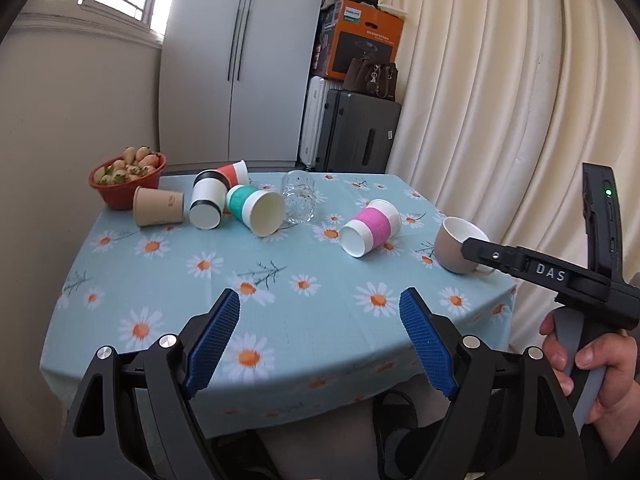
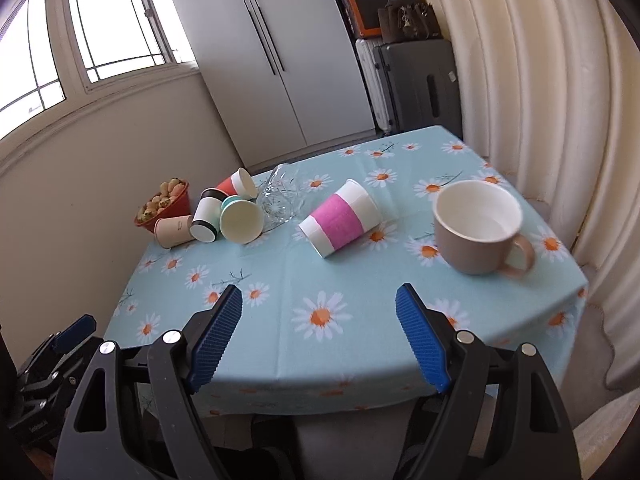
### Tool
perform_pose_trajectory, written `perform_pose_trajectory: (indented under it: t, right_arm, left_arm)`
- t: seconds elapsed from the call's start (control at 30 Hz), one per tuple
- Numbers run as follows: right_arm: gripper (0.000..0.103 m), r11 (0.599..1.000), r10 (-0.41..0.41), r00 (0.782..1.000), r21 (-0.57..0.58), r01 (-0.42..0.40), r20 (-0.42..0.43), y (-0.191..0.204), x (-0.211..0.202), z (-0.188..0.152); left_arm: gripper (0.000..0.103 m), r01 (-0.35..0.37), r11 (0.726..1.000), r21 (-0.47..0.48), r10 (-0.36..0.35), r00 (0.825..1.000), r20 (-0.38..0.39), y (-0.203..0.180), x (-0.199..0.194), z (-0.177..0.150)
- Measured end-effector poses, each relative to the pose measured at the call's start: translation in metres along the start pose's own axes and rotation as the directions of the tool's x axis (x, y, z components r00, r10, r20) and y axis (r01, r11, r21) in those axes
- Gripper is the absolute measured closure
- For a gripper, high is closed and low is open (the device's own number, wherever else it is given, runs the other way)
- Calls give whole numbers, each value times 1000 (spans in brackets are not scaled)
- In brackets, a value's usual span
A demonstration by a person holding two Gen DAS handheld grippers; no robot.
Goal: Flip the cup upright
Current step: 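Reach the right gripper down to the tipped pink-banded paper cup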
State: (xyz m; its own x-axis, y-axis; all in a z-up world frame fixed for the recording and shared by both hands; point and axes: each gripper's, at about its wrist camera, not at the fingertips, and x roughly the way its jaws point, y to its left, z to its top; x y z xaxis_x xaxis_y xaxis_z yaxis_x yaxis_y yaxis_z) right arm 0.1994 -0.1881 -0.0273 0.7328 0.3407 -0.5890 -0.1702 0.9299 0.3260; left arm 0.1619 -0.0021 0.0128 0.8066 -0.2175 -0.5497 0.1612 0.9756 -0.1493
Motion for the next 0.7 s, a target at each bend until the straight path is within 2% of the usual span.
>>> perform_pose_trajectory:
  t: [0.1,0.2,0.3,0.5,0.63,0.7]
  right_arm:
    - [24,999,14,999,31,-13,-37,-4,29,19]
    - [24,994,21,995,112,-10,-98,-16,62,39]
    - [24,968,74,983,247,-30,-170,-35,97,56]
    - [24,919,124,959,395,-14,-254,-55,146,71]
    - [24,885,144,951,465,0,-274,-68,165,77]
    - [24,855,166,945,519,6,-283,-76,175,78]
  left_arm:
    - [23,23,1000,7,-23,999,-25,6,23,15]
    - [23,31,999,16,-30,998,-52,12,45,27]
    - [23,35,999,22,-33,997,-68,18,64,38]
    - [23,44,999,13,-42,993,-112,30,102,49]
    - [23,47,999,14,-45,992,-121,34,121,54]
    - [23,52,999,16,-50,990,-129,34,128,56]
